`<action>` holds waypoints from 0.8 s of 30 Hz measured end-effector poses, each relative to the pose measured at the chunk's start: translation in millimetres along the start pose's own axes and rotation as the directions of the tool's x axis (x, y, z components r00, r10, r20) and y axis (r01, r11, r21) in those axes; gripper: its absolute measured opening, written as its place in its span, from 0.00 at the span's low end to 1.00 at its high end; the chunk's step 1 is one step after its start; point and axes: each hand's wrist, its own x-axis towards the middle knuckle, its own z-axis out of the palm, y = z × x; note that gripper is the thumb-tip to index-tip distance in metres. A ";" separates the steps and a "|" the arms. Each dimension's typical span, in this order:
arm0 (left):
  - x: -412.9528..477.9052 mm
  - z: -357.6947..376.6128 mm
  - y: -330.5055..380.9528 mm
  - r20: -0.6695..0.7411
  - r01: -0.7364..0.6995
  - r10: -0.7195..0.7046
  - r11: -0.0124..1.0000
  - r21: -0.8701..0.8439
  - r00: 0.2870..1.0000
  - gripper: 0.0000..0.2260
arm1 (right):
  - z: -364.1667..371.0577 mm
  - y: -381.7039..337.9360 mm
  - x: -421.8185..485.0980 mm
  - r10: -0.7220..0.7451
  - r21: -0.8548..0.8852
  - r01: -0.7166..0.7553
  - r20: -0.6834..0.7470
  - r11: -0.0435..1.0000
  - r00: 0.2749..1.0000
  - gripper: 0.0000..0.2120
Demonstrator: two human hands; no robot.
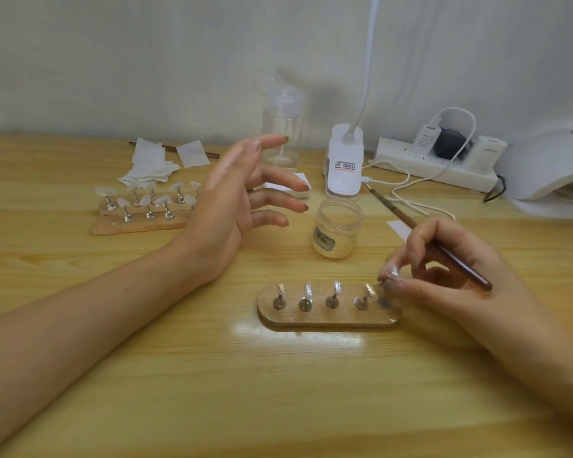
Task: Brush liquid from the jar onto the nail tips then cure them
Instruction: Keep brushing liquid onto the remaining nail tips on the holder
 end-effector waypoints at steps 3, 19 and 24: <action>0.1 -0.1 -0.3 0.004 0.011 -0.011 1.000 -0.022 1.000 0.16 | 0.2 2.0 -8.0 0.004 -0.040 -0.003 0.017 0.999 1.000 0.13; 0.4 -2.7 0.1 0.024 0.031 -0.030 0.997 -0.073 0.999 0.17 | -25.7 5.6 2.4 -0.023 -0.265 0.077 0.200 0.961 0.980 0.16; -2.7 -1.3 3.6 0.093 -0.017 0.019 1.000 -0.024 0.995 0.13 | -39.3 -19.2 23.5 -0.194 -0.342 0.225 0.123 0.913 0.973 0.06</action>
